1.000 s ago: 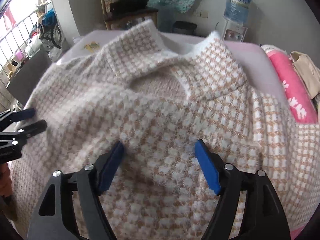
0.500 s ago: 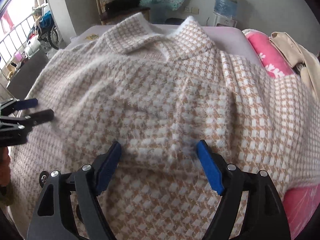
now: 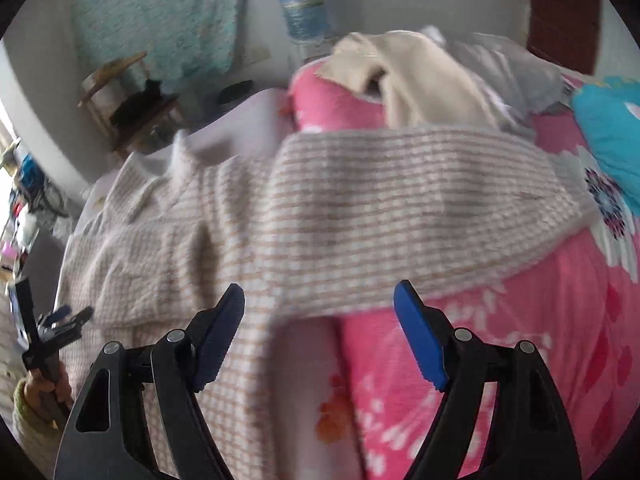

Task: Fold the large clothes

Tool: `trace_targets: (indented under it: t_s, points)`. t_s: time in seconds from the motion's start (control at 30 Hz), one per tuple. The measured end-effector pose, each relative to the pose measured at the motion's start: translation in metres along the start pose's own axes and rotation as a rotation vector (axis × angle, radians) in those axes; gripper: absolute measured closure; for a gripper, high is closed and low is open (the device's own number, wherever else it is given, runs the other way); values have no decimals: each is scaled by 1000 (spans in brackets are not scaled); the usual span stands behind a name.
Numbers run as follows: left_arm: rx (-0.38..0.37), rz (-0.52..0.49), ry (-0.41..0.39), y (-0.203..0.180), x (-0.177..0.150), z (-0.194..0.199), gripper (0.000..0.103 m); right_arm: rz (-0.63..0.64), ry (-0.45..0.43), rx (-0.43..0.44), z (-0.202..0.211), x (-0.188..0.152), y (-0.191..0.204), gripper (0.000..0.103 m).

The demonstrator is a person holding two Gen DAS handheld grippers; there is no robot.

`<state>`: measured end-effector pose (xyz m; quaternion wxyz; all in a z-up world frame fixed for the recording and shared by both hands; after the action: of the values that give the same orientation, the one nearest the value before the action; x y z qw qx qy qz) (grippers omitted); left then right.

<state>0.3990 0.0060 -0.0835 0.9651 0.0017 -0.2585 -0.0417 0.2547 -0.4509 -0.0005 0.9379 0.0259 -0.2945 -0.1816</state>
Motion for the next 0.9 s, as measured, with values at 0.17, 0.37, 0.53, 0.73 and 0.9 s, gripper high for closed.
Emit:
trace_targets:
  t_s: [0.17, 0.37, 0.53, 0.73, 0.9]
  points:
    - [1, 1, 2, -1, 0, 0, 8, -271, -33, -68, 10, 24, -107, 28]
    - [8, 2, -1, 0, 1, 1, 8, -496, -25, -66, -10, 41, -181, 38]
    - [9, 2, -1, 0, 2, 0, 8, -587, -11, -106, -37, 49, -206, 43]
    - [14, 4, -2, 0, 1, 0, 8, -626, -17, -137, -59, 58, -221, 49]
    - [12, 3, -3, 0, 1, 1, 8, -660, -15, -143, -71, 58, -234, 52]
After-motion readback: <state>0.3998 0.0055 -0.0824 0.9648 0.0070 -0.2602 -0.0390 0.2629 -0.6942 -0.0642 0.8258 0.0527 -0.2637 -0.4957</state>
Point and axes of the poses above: each gripper's, at about its wrist camera, not at the fingertips, and z roughly against the way its jaws point, y to its left, x to its top, the point moved 3 cm from there along -z, roughly the way its jaws point, and after that the axes turned 2 degrees about y, right-handed, at the moved point
